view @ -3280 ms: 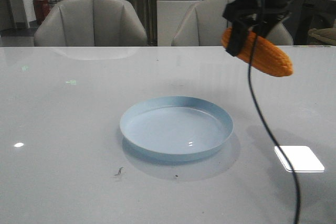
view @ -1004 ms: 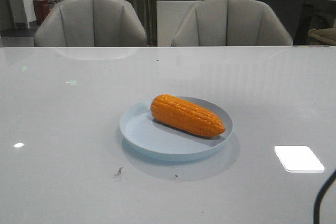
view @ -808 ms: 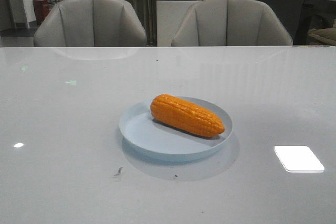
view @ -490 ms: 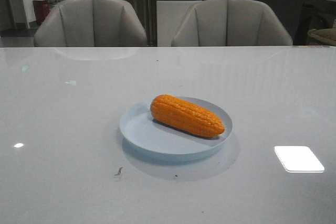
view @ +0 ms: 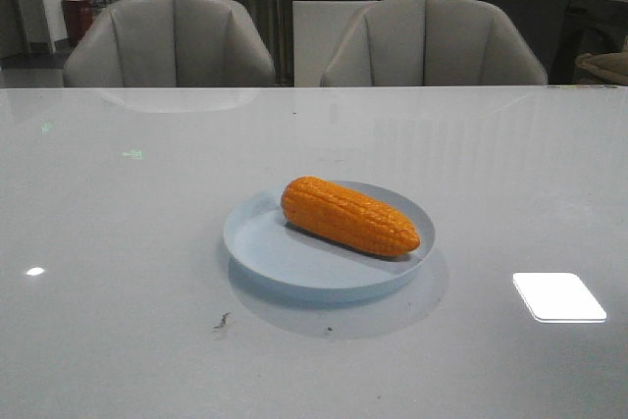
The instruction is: Place corn on plate with both arms
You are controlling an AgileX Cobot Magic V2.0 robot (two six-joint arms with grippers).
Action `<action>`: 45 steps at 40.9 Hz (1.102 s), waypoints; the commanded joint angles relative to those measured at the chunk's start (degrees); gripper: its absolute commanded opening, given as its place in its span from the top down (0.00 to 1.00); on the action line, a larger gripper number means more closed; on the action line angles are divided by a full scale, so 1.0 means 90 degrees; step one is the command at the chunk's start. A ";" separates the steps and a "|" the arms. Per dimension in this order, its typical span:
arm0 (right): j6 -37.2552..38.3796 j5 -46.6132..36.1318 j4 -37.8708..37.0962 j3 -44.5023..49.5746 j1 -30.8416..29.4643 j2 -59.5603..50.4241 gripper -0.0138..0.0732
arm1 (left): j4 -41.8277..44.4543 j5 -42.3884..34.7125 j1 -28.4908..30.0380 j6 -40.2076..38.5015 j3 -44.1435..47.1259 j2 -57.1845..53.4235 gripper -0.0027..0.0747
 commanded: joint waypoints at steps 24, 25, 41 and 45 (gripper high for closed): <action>0.0012 -0.0426 0.0066 -0.0168 0.0045 0.0057 0.17 | -0.0008 -0.0426 0.0015 -0.0080 -0.0170 -0.0047 0.45; 0.0012 -0.0426 0.0066 -0.0168 0.0045 0.0057 0.17 | -0.0008 -0.0426 0.0015 -0.0080 -0.0170 -0.0047 0.45; 0.0012 -0.0426 0.0066 -0.0168 0.0045 0.0057 0.17 | -0.0990 -0.0307 0.0409 0.0009 -0.0160 -0.1013 0.75; 0.0012 -0.0426 0.0066 -0.0168 0.0045 0.0057 0.17 | -0.1015 -0.0372 0.0475 0.0009 -0.0008 -0.1444 0.85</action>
